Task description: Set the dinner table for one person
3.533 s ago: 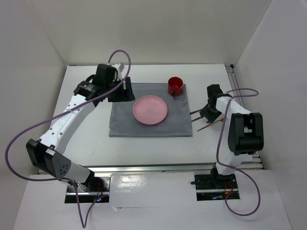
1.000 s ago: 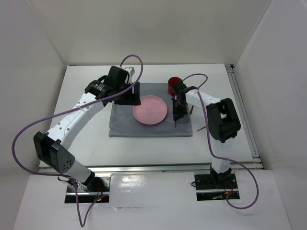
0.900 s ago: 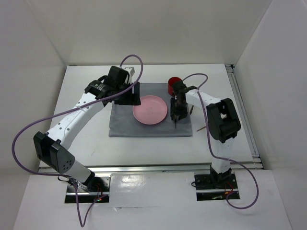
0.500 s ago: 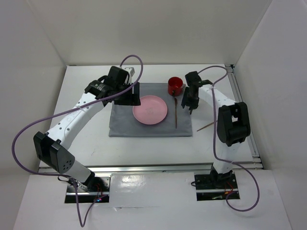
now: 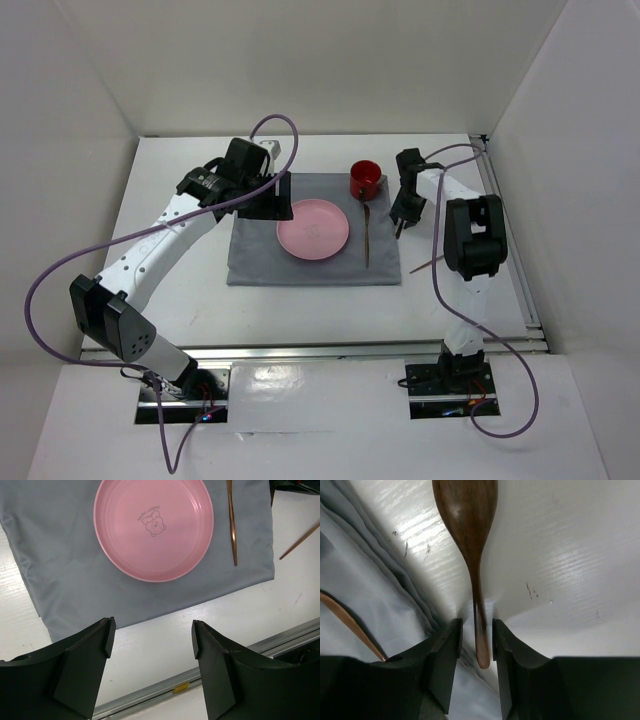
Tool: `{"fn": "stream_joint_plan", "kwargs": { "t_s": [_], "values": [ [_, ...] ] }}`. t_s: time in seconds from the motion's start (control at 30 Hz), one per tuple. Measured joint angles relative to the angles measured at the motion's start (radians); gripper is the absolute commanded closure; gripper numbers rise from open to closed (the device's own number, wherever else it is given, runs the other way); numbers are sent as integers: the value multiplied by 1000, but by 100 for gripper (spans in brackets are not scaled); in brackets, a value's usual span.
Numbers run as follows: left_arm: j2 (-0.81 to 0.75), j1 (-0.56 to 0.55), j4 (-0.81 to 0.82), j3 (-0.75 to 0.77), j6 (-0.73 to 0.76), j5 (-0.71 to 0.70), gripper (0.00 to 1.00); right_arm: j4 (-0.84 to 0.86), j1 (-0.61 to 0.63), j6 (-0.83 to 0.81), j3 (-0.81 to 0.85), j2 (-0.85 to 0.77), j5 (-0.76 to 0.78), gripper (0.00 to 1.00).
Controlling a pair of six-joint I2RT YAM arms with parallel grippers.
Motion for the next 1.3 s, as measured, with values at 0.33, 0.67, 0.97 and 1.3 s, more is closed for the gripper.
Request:
{"fn": "stream_joint_plan", "kwargs": {
  "t_s": [0.33, 0.67, 0.97, 1.3],
  "values": [
    [1, 0, 0, 0, 0, 0, 20, 7, -21, -5, -19, -27, 45, 100],
    [35, 0, 14, -2, -1, 32, 20, 40, 51, -108, -152, -384, 18, 100],
    [47, 3, 16, -3, 0, 36, 20, 57, 183, -130, -312, -406, -110, 100],
    [47, 9, 15, -5, 2, 25, 20, 103, 213, -100, -332, -287, -76, 54]
  ]
}}
